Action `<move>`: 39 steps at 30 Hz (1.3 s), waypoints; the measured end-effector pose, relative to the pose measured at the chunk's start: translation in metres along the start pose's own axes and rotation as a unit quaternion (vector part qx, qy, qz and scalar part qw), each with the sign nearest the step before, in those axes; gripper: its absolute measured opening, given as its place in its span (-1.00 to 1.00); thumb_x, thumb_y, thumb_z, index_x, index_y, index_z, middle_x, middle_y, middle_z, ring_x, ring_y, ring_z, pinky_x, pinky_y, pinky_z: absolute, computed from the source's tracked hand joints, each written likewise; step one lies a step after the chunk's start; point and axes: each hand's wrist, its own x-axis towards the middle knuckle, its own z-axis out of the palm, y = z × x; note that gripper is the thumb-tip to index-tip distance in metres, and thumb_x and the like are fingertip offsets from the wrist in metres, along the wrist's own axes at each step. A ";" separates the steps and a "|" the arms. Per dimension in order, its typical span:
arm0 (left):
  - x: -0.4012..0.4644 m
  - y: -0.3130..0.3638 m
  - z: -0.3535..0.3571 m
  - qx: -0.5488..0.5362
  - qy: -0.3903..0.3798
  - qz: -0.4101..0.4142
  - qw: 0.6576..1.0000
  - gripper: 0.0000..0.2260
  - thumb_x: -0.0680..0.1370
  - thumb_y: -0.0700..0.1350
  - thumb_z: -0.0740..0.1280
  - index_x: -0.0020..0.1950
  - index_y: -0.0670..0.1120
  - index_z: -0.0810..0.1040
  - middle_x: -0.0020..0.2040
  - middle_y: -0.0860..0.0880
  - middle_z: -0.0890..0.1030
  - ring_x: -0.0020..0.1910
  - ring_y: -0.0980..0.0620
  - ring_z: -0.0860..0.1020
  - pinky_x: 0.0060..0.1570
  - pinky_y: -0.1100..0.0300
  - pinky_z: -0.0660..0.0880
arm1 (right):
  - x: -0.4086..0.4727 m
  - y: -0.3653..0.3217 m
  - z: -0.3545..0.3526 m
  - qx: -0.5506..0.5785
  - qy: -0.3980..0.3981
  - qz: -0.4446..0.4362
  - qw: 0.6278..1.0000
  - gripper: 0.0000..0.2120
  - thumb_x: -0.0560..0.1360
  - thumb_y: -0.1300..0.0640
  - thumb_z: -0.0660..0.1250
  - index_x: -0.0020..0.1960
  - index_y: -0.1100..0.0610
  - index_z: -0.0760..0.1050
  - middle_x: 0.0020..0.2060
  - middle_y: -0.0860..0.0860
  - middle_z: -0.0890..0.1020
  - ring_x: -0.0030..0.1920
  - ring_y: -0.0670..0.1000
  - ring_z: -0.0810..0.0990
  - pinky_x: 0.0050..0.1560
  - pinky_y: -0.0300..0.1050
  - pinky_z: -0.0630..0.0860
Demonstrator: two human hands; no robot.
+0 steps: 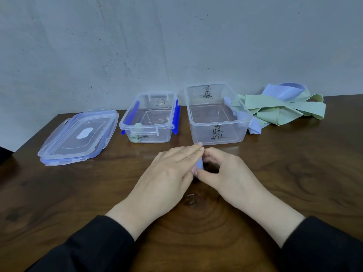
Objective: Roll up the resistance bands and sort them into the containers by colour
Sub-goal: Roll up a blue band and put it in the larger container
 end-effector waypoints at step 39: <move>0.005 0.001 -0.014 -0.522 0.002 -0.318 0.791 -0.65 0.56 0.04 0.36 -0.06 -0.28 0.63 -0.20 -0.22 0.61 -0.23 -0.03 0.58 -0.09 0.04 0.56 | -0.008 -0.017 -0.002 -0.041 -0.032 -0.086 0.995 -0.30 0.39 -0.12 0.49 0.46 -0.18 0.29 0.23 -0.36 0.43 0.28 -0.28 0.40 0.21 -0.30 0.40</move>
